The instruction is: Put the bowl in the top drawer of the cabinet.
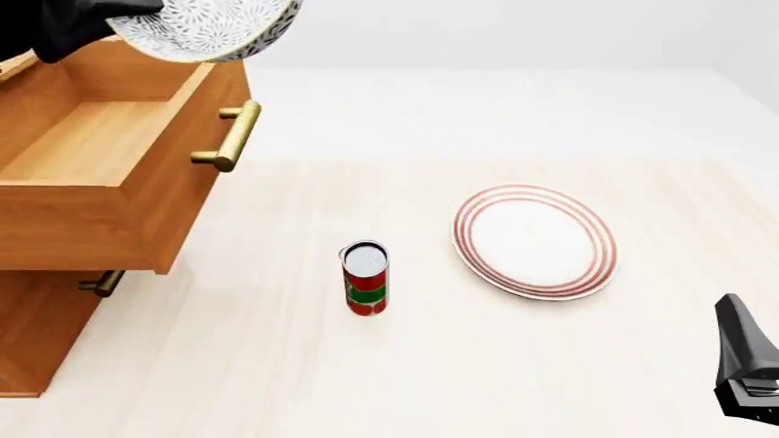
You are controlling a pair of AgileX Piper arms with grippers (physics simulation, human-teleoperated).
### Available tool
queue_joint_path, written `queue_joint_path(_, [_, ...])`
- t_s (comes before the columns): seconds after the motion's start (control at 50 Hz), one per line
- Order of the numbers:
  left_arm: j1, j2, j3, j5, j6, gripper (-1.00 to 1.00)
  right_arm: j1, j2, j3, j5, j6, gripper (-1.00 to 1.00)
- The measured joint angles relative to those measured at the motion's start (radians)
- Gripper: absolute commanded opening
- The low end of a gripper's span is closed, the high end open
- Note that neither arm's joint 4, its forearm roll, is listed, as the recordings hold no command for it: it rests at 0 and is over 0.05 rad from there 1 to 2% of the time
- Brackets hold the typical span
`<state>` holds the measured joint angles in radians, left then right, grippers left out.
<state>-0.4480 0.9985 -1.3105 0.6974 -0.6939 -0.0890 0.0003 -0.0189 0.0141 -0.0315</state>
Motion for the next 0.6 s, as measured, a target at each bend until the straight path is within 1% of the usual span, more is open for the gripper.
queue_joint_path(0.22, [0.054,-0.009,-0.022,0.025,0.007,-1.0,0.0,0.0,0.0,0.0,0.0,1.0])
queue_joint_path(0.6, [0.157,-0.036,-0.031,0.072,0.019,-1.0,0.0,0.0,0.0,0.0,0.0,1.0])
